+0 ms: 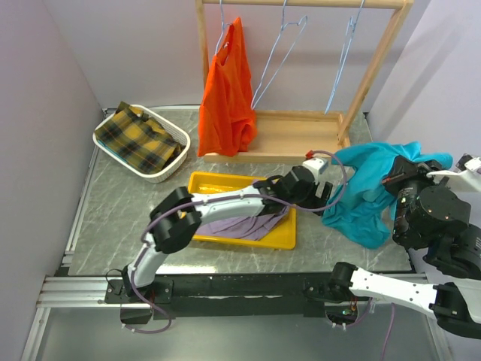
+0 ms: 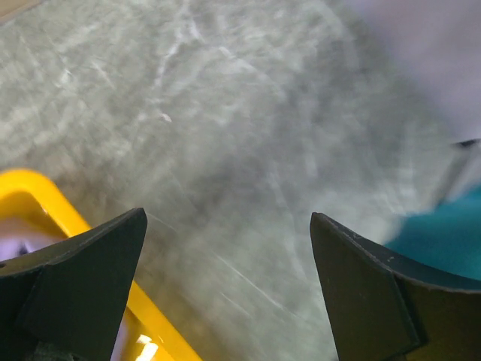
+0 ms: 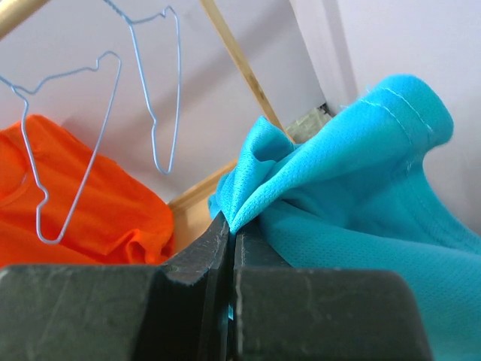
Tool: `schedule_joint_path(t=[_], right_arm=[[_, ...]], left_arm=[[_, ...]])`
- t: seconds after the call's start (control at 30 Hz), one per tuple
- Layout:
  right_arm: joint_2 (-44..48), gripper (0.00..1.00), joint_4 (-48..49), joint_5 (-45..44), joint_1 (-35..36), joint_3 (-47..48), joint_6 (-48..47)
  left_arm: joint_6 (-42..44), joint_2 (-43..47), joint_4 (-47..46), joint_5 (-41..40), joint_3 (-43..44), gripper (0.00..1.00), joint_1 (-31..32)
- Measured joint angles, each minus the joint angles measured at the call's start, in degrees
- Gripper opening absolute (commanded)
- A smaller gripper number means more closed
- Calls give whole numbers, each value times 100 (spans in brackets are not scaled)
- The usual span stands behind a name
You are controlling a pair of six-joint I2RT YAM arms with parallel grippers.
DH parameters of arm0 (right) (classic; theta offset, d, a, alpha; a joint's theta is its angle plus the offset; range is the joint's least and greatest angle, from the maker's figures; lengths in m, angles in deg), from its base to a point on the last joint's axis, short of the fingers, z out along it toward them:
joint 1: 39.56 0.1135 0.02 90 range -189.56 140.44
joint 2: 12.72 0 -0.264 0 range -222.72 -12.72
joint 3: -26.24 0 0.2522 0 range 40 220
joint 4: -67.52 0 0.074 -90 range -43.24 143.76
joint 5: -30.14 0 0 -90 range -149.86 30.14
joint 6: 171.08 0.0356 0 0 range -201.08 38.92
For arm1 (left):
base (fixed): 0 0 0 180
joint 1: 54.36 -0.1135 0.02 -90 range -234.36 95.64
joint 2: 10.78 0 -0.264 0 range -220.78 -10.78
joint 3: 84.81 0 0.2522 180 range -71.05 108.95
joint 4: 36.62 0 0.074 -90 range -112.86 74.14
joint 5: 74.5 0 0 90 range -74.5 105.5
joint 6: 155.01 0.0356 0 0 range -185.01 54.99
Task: Place the t-shirt on the hanger
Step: Move the bin to the corner of the board.
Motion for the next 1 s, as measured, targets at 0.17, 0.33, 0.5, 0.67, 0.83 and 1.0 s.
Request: schedule_joint_path(t=[0.17,0.33,0.5,0.67,0.83,1.0], right_arm=[[-2,0,-529,151,0,37,413],[0,0,-710,282,-9,13,590],[7,0,-636,398,-9,-122,570],[4,0,-540,492,-9,-223,529],[4,0,-450,614,-9,-332,514],[4,0,-428,715,-9,-382,516]], left_arm=[[763,-603,275,-286,457,96,-17],[1818,-763,516,-289,496,96,-42],[2592,-763,713,-162,507,96,-17],[2691,-763,874,-144,514,96,13],[2487,-588,719,-164,61,96,7],[2177,-245,793,-260,-522,96,-74]])
